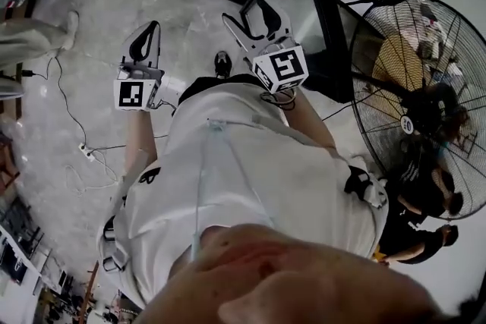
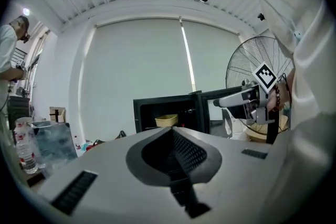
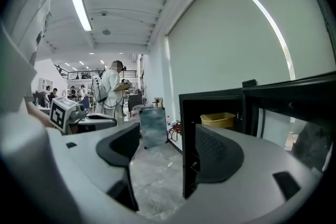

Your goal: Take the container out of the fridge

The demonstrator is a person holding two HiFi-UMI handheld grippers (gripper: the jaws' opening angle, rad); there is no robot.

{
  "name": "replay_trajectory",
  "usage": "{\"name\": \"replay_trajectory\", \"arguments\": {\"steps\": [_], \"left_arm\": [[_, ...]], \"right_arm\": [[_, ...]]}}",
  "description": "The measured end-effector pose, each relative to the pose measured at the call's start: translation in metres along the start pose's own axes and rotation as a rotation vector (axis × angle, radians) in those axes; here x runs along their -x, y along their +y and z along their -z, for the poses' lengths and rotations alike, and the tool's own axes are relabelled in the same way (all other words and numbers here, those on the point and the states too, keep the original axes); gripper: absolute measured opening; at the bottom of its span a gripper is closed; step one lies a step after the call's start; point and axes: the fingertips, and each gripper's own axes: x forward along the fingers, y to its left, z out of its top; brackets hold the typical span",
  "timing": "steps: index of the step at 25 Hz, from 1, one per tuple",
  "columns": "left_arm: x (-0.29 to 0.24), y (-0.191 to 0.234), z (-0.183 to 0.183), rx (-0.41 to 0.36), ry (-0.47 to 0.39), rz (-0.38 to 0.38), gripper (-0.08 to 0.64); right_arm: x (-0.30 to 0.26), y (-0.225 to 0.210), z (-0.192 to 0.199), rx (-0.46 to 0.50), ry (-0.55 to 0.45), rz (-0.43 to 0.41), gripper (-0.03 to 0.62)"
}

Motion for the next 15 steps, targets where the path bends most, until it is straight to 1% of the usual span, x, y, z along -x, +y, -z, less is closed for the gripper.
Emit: {"name": "replay_trajectory", "arguments": {"steps": [2,6,9,12,15], "left_arm": [[-0.019,0.009,-0.004,-0.009,0.006,-0.019,0.009],[-0.050,0.018,-0.011,-0.011,-0.014,-0.007,0.009],[-0.058,0.019,-0.015,-0.010,-0.017,0.009,0.009],[-0.063,0.030,-0.014,-0.008,-0.009,0.023,0.009],[-0.063,0.041,-0.012,0.000,-0.011,0.041,0.009]], "right_arm": [[-0.011,-0.015,-0.001,0.004,0.003,-0.007,0.336],[-0.031,-0.042,0.000,0.005,0.020,-0.010,0.336],[-0.036,-0.048,-0.002,-0.007,0.028,-0.005,0.336],[-0.046,-0.055,-0.006,-0.011,0.025,0.023,0.336],[-0.054,-0.061,-0.007,-0.048,0.020,0.064,0.336]]}}
